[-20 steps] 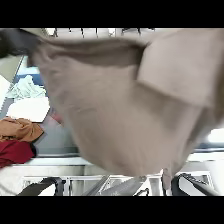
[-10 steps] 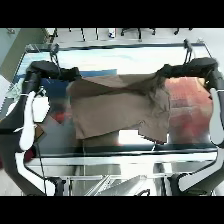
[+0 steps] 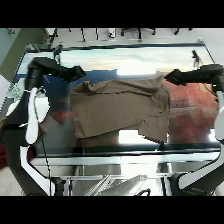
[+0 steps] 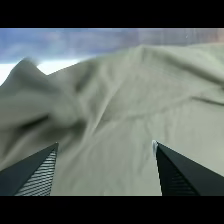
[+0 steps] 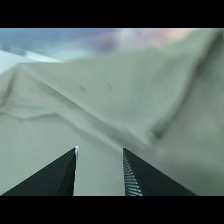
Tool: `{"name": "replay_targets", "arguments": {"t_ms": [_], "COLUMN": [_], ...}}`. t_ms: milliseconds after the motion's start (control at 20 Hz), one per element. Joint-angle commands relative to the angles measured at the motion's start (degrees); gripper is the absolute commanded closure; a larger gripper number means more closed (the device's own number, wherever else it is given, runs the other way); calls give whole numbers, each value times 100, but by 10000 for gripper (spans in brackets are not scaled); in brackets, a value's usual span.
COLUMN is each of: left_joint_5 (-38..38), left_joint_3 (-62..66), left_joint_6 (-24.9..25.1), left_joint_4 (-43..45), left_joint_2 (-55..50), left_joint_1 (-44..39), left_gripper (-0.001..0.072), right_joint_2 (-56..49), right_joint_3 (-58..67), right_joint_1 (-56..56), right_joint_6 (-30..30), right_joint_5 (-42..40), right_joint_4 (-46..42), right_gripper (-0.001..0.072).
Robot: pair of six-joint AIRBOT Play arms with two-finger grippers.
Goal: Fold the shirts.
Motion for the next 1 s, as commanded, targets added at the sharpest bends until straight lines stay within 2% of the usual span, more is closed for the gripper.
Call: {"name": "replay_targets", "arguments": {"t_ms": [0, 50, 100, 150, 400, 450, 500, 700, 850, 950], "left_joint_5": [1287, 1495, 1519, 1384, 520, 424, 341, 44, -470, -898], "left_joint_3": [-643, -1178, -1847, -2518, -5560, -5991, -6400, -7294, -7517, -7512], "left_joint_6": [-302, -304, -299, -282, -118, -42, -22, 70, 79, 317], "left_joint_4": [24, 63, 66, 66, 61, 66, 68, 59, -90, -417], "left_joint_2": [625, 898, 1200, 1475, 2505, 2653, 2802, 3187, 3261, 3257], "left_joint_1": [540, 625, 675, 691, 682, 697, 728, 1027, 1088, 922], "left_gripper": [49, 51, 192, 278, 276, 276, 276, 276, 276, 276], "right_joint_2": [59, 52, 52, 50, -199, -234, -240, -240, -240, -240], "right_joint_3": [-37, -133, -260, -411, -634, -634, -636, -636, -636, -636], "right_joint_1": [-839, -951, -988, -997, -920, -914, -901, -887, -876, -833], "right_joint_6": [302, 402, 400, 391, 369, 367, 326, 310, 308, 304], "right_joint_5": [-1119, -1231, -1268, -1255, -1456, -1508, -1513, -1513, -1513, -1508], "right_joint_4": [-651, -1054, -1346, -1589, -1676, -1679, -1681, -1676, -1679, -1679], "right_gripper": [375, 375, 374, 363, 362, 339, 283, 269, 269, 269]}}
